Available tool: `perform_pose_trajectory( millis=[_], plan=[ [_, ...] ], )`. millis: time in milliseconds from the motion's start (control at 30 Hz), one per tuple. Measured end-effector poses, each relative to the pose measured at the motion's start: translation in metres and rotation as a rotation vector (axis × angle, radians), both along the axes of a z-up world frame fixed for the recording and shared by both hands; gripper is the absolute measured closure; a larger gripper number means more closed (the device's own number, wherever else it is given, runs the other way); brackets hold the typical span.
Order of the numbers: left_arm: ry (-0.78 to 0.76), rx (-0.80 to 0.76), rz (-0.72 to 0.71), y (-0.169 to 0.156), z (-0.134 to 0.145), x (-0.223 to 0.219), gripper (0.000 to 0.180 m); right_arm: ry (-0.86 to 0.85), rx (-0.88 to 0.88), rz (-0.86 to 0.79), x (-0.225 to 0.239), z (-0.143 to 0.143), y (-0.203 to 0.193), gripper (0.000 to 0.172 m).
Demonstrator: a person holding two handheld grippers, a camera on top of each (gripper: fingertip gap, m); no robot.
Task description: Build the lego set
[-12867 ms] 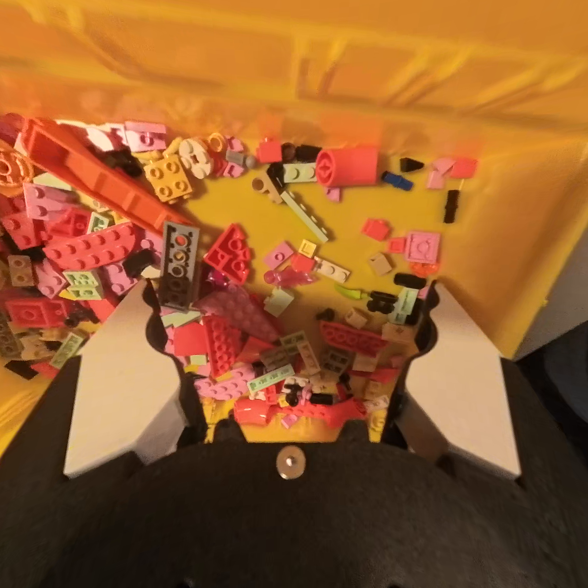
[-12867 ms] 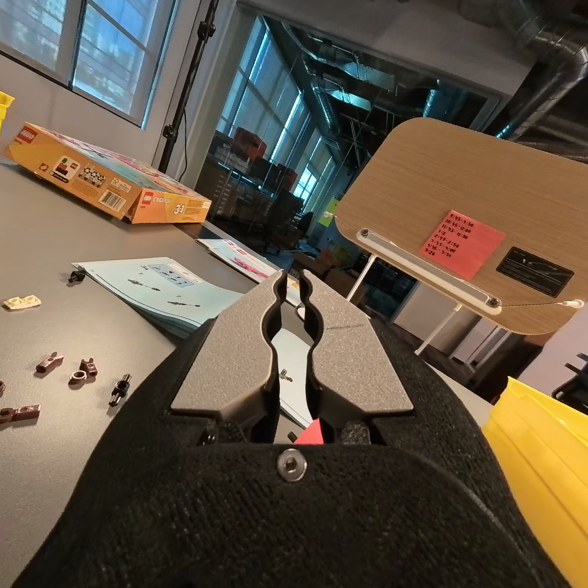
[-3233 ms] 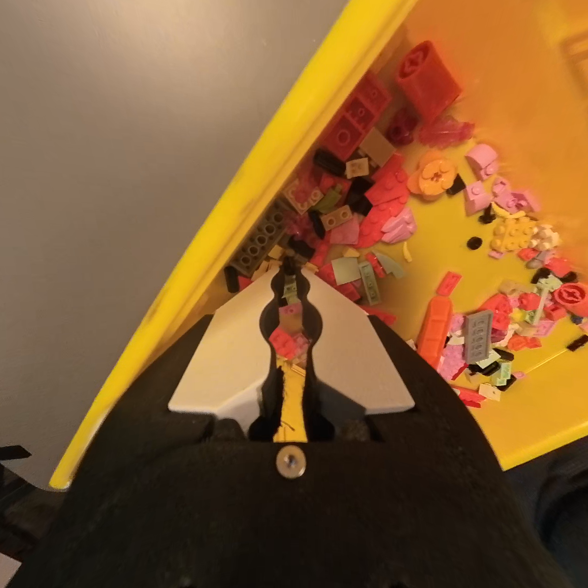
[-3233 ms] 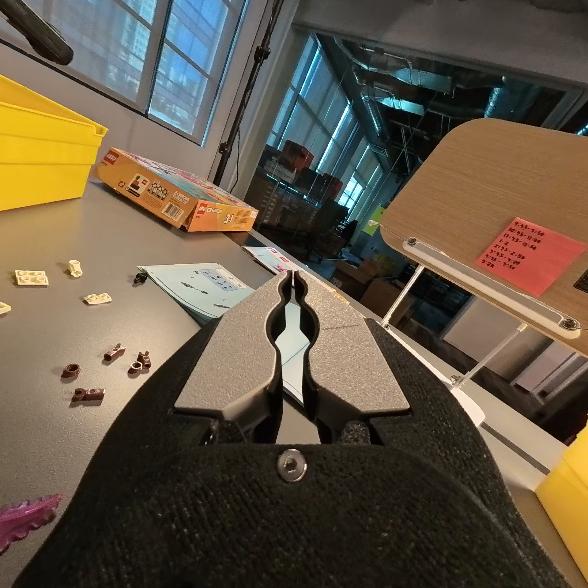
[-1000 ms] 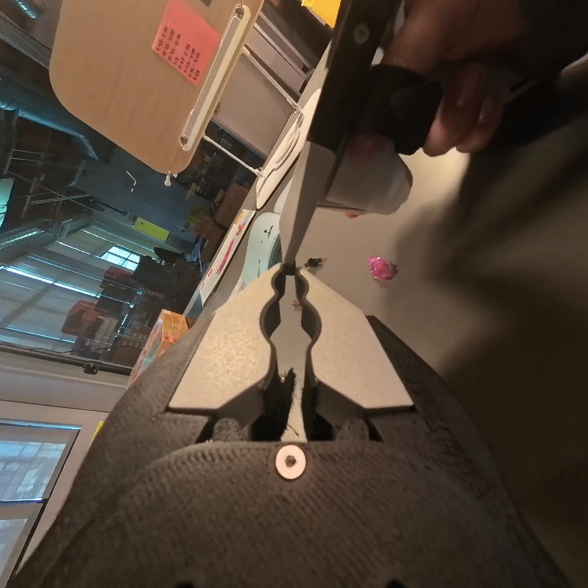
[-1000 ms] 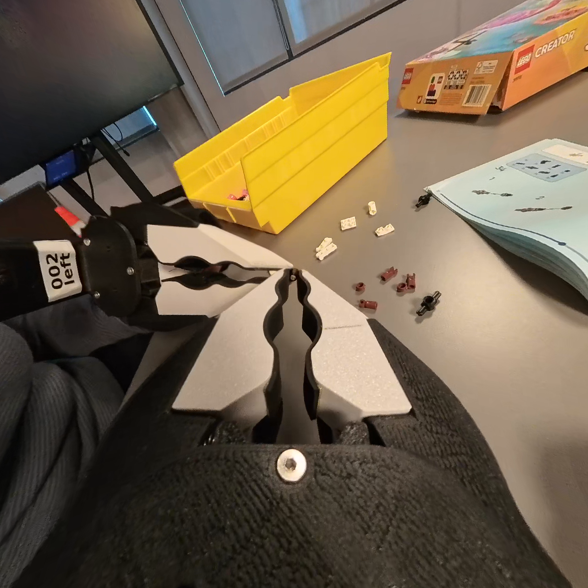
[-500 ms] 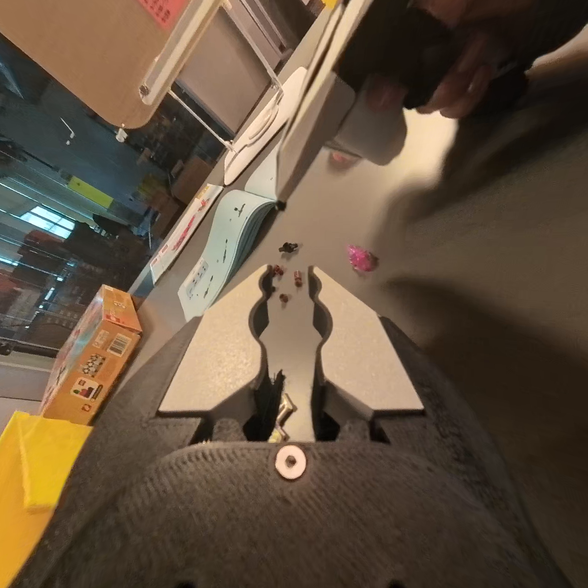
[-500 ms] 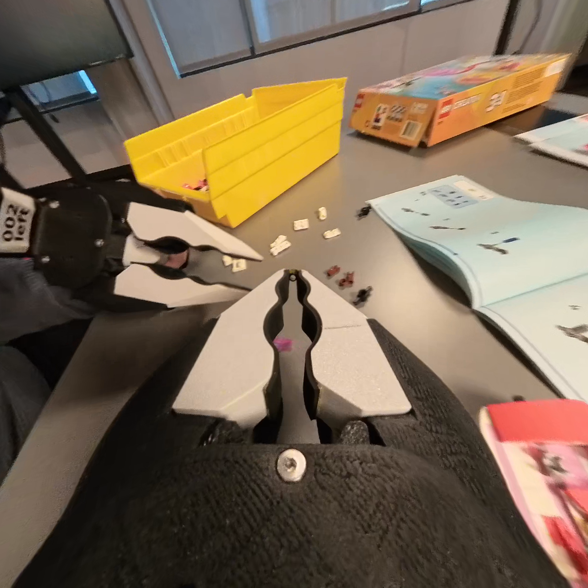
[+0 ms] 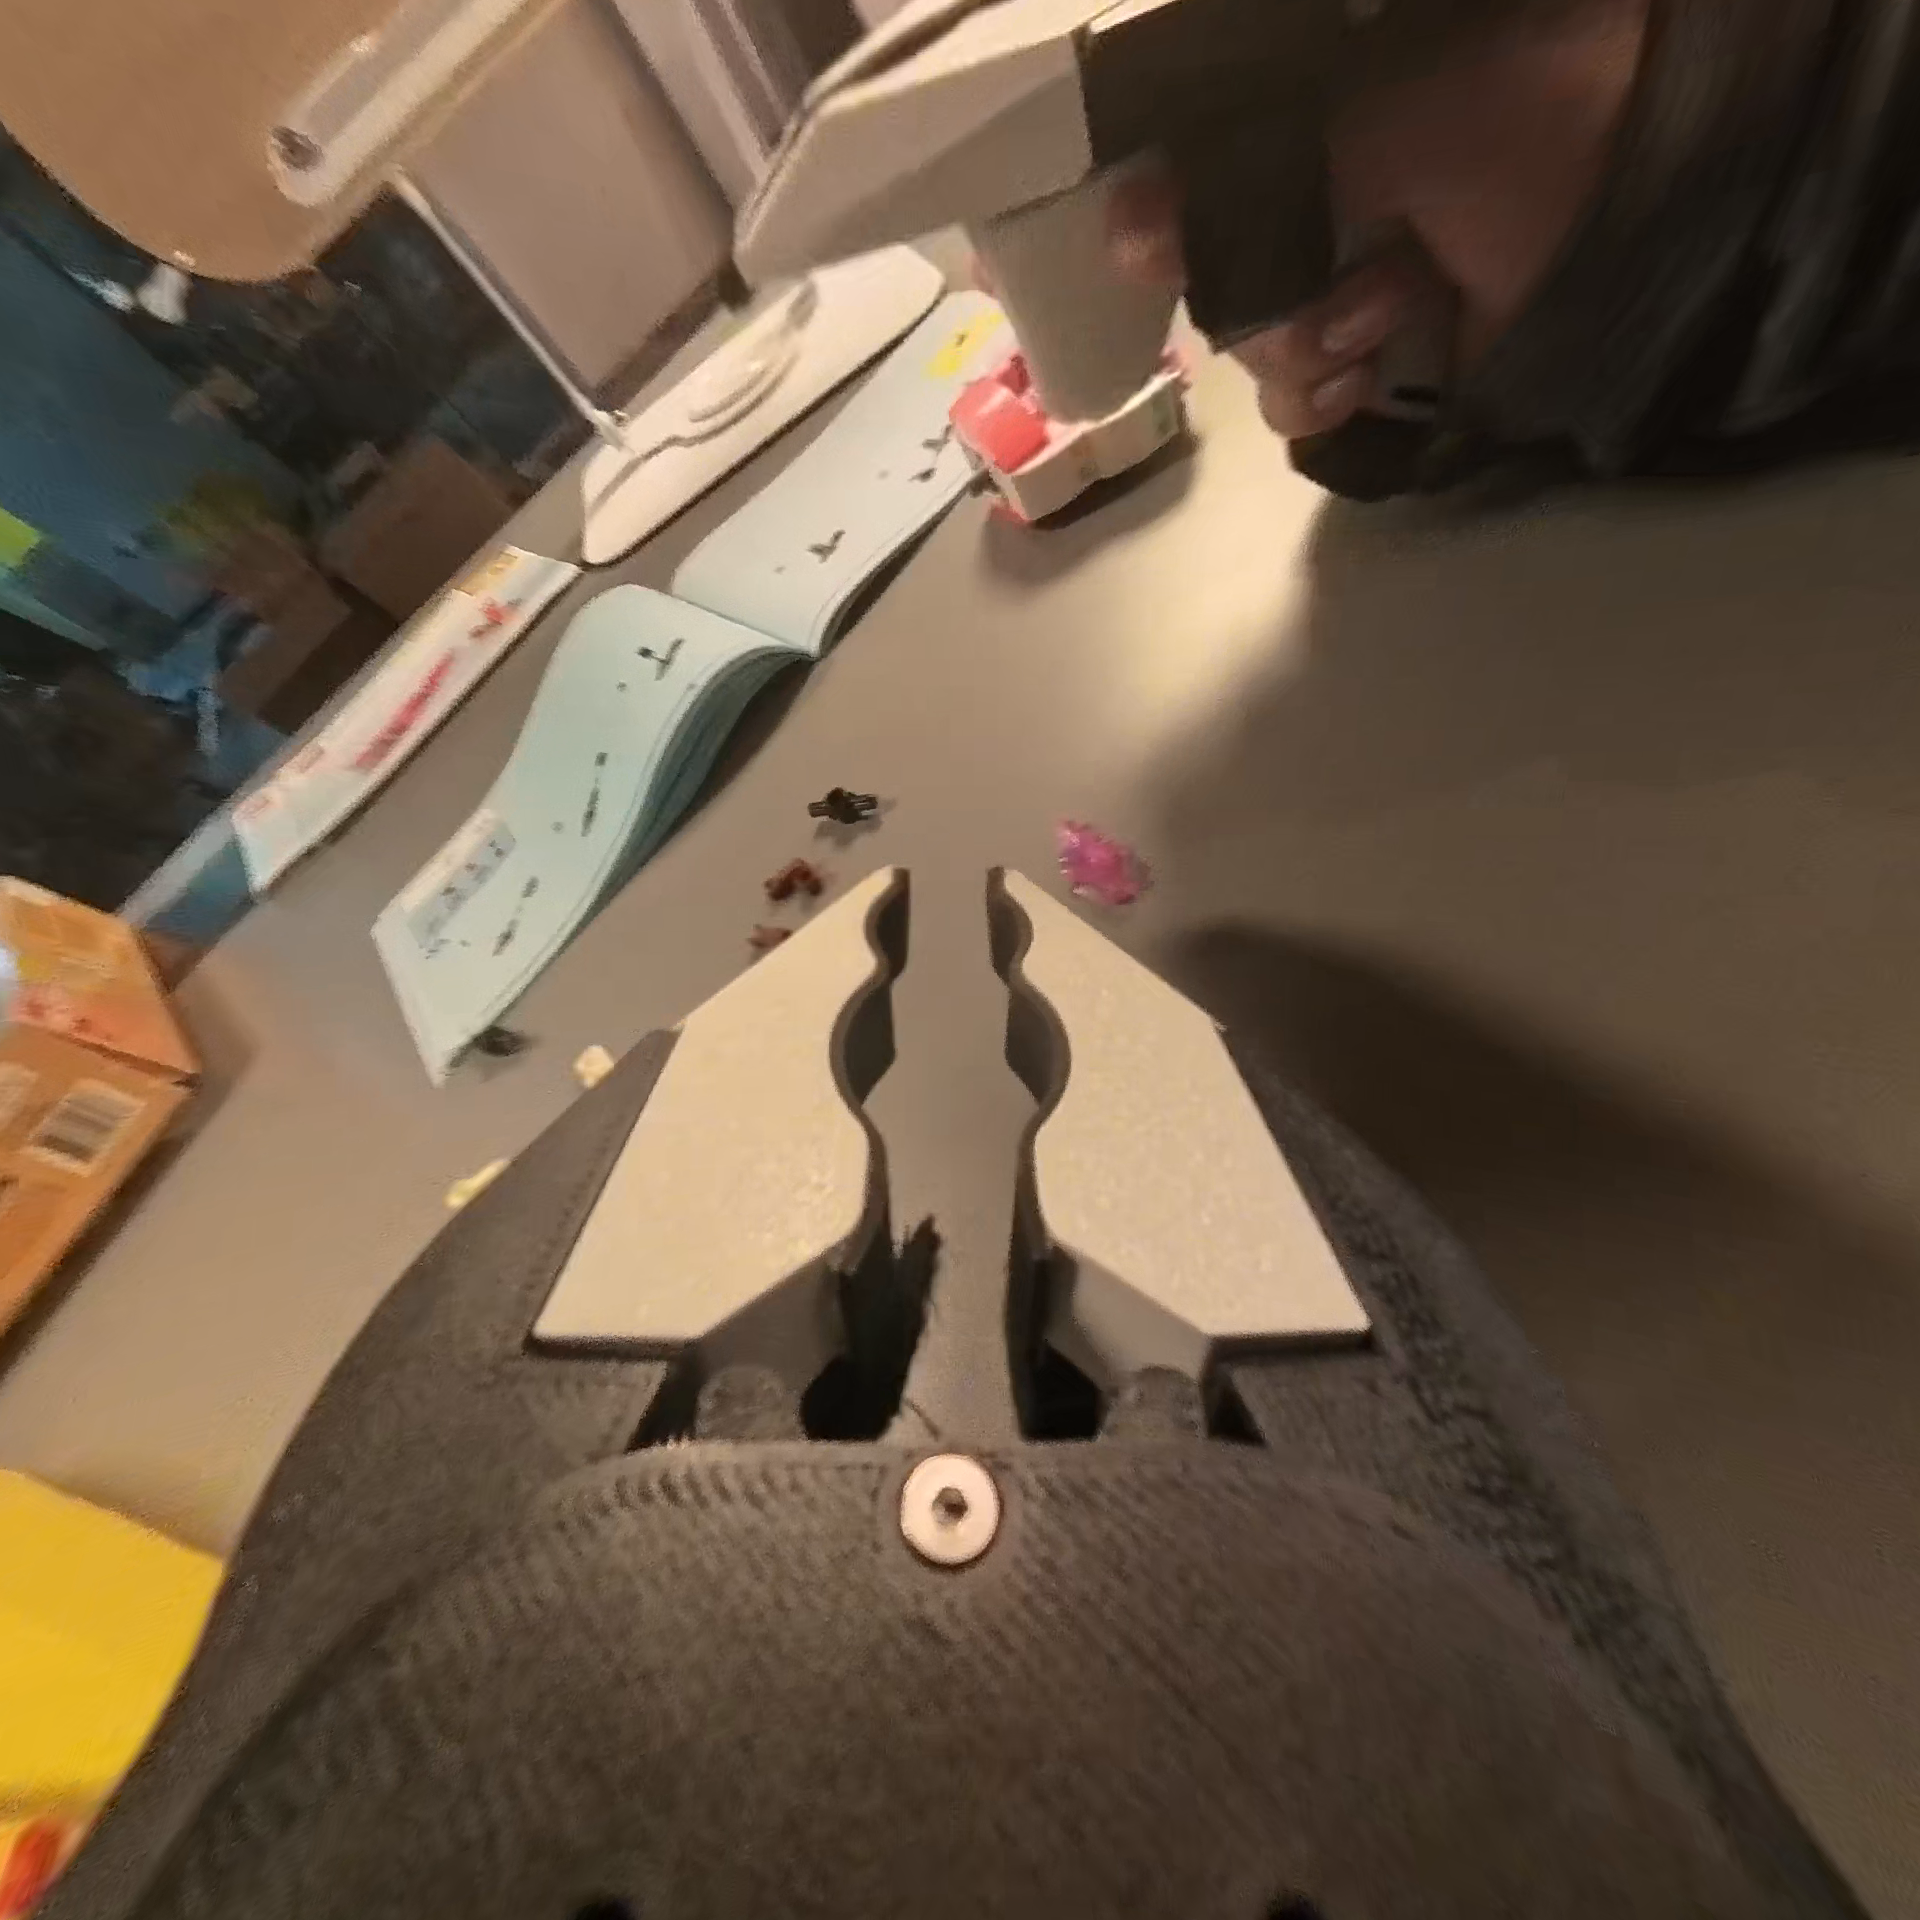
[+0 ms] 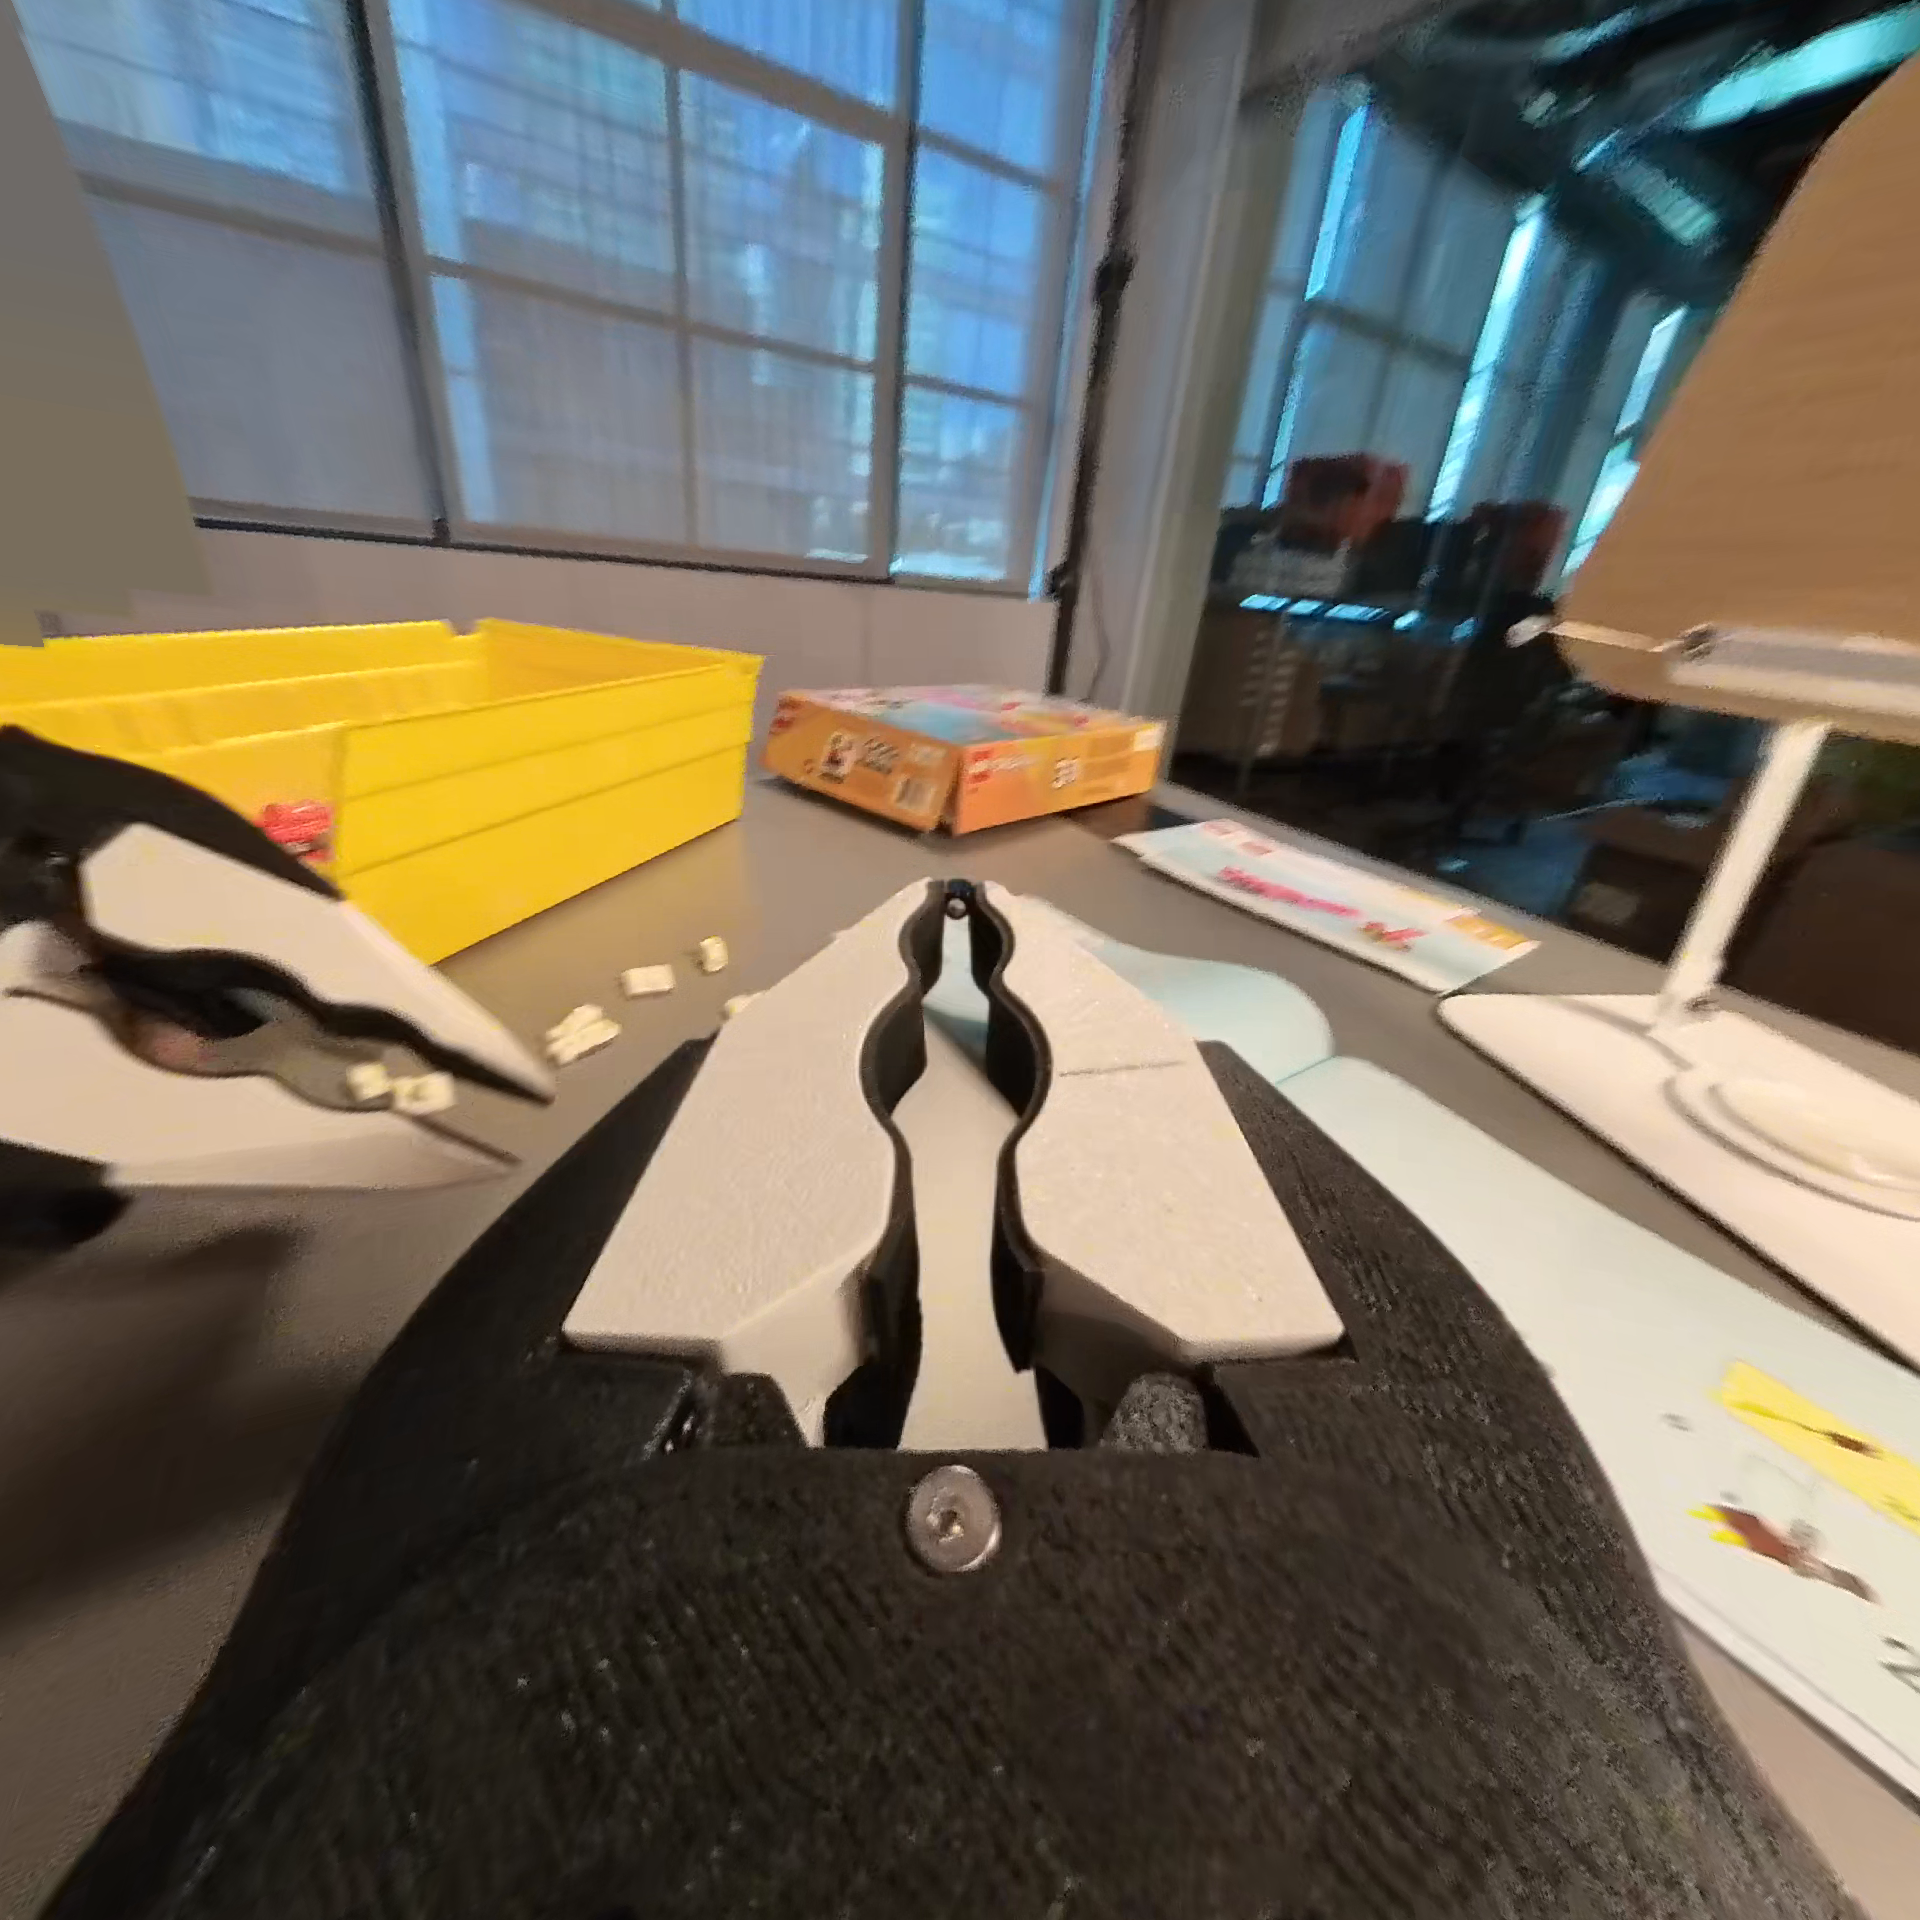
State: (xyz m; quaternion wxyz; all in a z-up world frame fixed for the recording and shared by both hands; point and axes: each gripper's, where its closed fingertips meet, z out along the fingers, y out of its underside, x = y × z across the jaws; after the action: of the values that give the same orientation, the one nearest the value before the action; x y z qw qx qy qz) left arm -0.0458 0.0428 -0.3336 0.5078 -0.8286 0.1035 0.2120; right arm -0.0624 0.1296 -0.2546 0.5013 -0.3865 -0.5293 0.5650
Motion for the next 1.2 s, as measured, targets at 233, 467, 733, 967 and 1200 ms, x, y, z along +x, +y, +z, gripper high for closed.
perform_pose_trajectory(
  millis=[233, 467, 733, 967, 1200],
  plan=[
    [0.007, -0.27, -0.148, 0.021, 0.019, -0.029, 0.151, 0.059, 0.026, -0.08, 0.005, 0.005, 0.013, 0.169],
    [0.009, -0.72, -0.391, 0.052, -0.001, -0.062, 0.136, 0.087, -0.079, -0.043, 0.01, 0.01, 0.023, 0.169],
    [0.003, -0.849, -0.646, 0.059, -0.032, -0.053, 0.165, 0.091, -0.097, -0.055, 0.009, 0.011, 0.027, 0.169],
    [0.016, -0.906, -0.671, 0.056, -0.038, -0.055, 0.167, 0.084, -0.098, -0.029, 0.009, 0.01, 0.024, 0.169],
    [-0.027, -0.895, -0.587, 0.058, -0.038, -0.054, 0.173, 0.076, -0.055, 0.011, 0.012, 0.011, 0.02, 0.169]
  ],
)
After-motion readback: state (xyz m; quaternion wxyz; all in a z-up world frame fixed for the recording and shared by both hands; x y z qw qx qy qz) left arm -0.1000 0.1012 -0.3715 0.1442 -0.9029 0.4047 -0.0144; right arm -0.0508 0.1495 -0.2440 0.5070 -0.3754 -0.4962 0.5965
